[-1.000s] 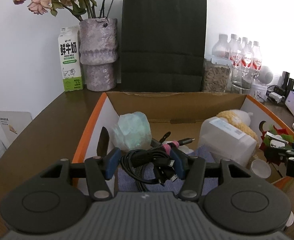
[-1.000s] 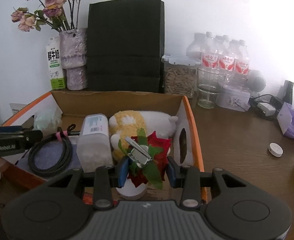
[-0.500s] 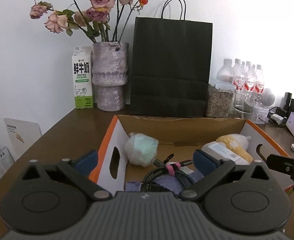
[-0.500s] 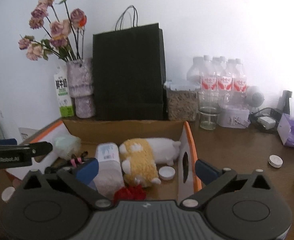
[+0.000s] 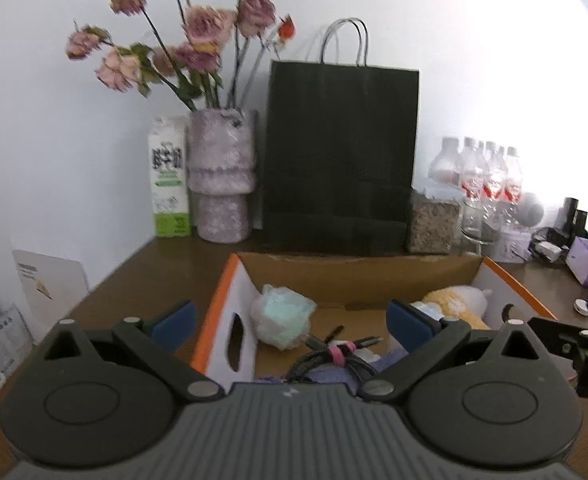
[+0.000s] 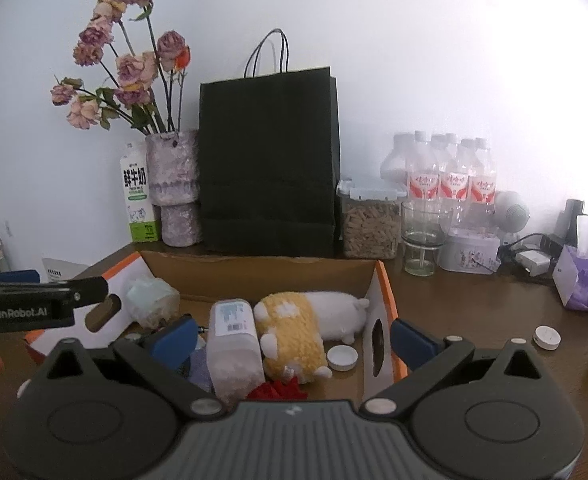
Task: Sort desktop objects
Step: 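Raise both open grippers out of the box toward the table, then grasp a white bottle cap with the right gripper while the left grasps another cap, then carry both white caps over the box with both grippers, then open both grippers to drop the caps into the box, then withdraw both open grippers from the box back over the table, then grasp the dark navy zippered case with the left gripper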
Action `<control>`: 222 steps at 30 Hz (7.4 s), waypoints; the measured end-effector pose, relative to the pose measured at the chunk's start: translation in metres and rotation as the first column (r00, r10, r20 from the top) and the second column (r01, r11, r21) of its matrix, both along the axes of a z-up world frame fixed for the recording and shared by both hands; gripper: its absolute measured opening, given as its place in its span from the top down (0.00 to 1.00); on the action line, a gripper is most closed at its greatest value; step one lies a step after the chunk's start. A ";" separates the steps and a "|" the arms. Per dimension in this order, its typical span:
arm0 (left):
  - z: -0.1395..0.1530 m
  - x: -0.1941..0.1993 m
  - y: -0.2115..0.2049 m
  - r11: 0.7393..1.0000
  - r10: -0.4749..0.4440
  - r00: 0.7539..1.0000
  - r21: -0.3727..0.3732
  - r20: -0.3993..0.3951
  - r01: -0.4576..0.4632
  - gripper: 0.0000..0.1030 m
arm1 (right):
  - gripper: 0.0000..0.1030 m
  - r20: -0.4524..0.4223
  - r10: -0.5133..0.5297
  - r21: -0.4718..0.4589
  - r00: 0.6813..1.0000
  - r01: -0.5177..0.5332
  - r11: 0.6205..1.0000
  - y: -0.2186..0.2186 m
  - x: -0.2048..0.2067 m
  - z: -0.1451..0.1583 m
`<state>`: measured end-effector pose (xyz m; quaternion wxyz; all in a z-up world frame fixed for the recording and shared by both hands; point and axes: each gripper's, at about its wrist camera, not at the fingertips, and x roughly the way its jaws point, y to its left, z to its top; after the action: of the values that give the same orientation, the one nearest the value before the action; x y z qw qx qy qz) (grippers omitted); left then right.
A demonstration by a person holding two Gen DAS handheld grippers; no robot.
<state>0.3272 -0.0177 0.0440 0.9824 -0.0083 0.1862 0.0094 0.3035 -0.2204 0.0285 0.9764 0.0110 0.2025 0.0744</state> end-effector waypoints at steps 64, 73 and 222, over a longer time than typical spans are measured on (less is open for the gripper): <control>-0.059 -0.052 0.069 0.995 0.071 0.972 0.082 -0.223 -0.054 0.00 | 0.73 -0.292 -0.038 -0.045 0.956 0.026 0.999 -0.021 -0.046 -0.067; -0.069 -0.036 0.062 0.996 0.052 0.964 0.086 -0.260 -0.030 0.40 | 0.73 -0.281 -0.046 -0.054 0.959 0.032 0.998 -0.022 -0.043 -0.071; -0.055 -0.087 -0.040 0.990 -0.137 0.933 -0.031 -0.334 0.134 0.00 | 0.00 -0.241 0.020 -0.042 0.970 -0.031 0.999 -0.044 -0.092 -0.057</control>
<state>0.2401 -0.0573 -0.0110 0.9347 0.0024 0.3506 -0.0580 0.2112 -0.2641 -0.0280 0.9436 -0.0049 0.3211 0.0803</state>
